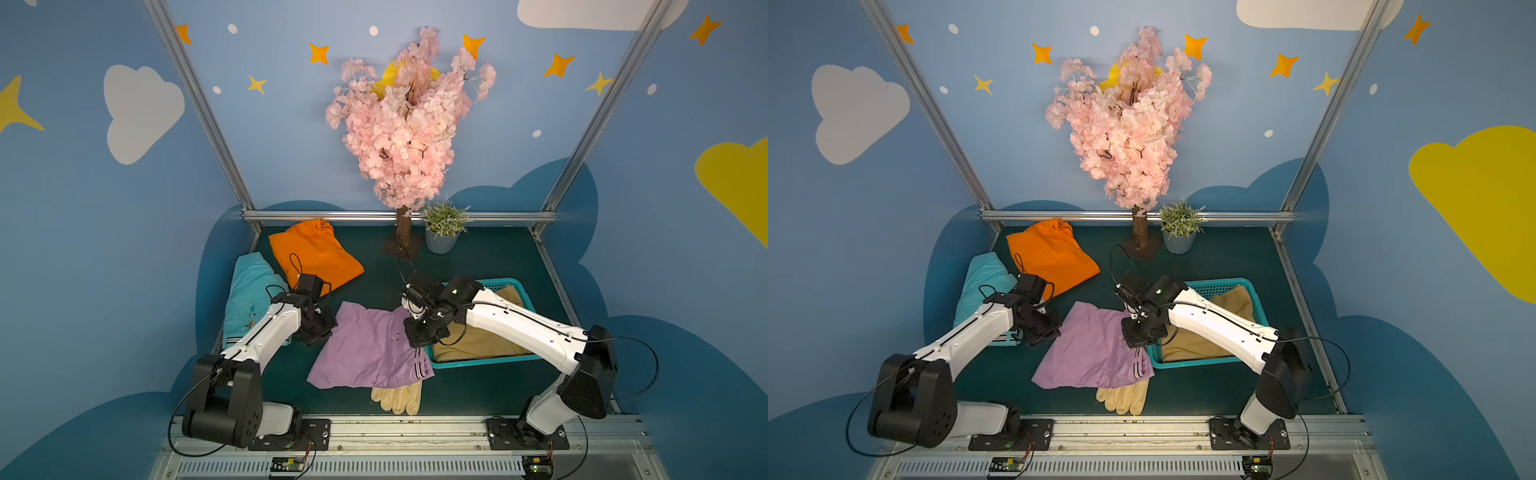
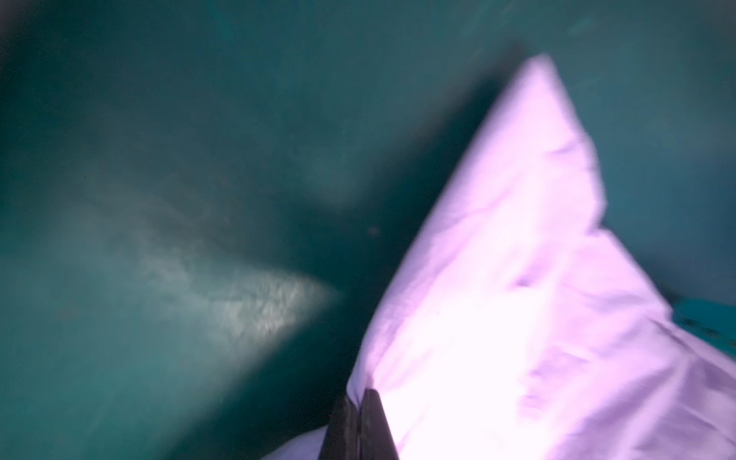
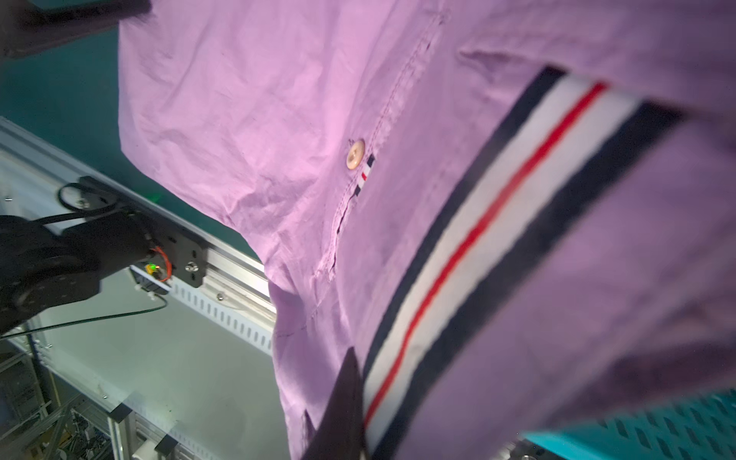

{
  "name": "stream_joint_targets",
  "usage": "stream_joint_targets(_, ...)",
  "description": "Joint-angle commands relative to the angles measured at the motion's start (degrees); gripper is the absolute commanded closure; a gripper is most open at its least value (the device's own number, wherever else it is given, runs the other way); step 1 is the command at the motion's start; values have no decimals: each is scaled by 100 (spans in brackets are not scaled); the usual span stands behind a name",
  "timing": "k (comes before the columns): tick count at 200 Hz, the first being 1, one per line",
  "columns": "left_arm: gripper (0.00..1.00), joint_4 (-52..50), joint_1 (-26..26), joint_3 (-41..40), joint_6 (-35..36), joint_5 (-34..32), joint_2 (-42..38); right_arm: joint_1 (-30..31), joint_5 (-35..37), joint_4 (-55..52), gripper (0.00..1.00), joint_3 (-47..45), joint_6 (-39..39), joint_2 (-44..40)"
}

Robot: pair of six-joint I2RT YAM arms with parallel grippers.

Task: Put the folded long pants in the basket
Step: Pick up the long pant at the center of the board, then place the long pant in the basket.

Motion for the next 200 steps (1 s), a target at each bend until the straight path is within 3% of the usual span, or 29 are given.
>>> stream_joint_targets(1, 97, -1230, 53, 664, -107, -264, -420, -52, -357, -489, 100, 696, -427, 49)
stream_joint_targets(27, 97, -2033, 62, 1445, 76, -138, -684, -256, -443, -953, 100, 1227, -794, 93)
stream_joint_targets(57, 97, -2137, 1, 2041, -417, 786, -970, -1125, -309, -1627, 100, 1479, -1228, -168)
stream_joint_targets(91, 97, -1553, -1032, 2365, -1625, 700, -1066, -2400, -287, -1704, 100, 1079, -1678, -936)
stream_joint_targets(116, 97, -1302, -2139, 2846, -2016, 334, -320, -3483, -260, -1311, 100, 457, -1754, -1503)
stream_joint_targets(132, 97, -1208, -2727, 3257, -2166, 238, 335, -4232, -717, -1362, 100, 241, -1962, -1671)
stream_joint_targets(142, 97, -1165, -3064, 3529, -2204, 97, 717, -4552, -545, -1414, 100, 134, -2028, -1757)
stream_joint_targets(171, 97, -930, -3559, 4115, -2259, 208, 1793, -4859, -49, -1293, 100, -367, -2104, -1815)
stream_joint_targets(200, 97, -1019, -3790, 4796, -2174, 369, 2761, -4908, 561, -1417, 100, -311, -2110, -1538)
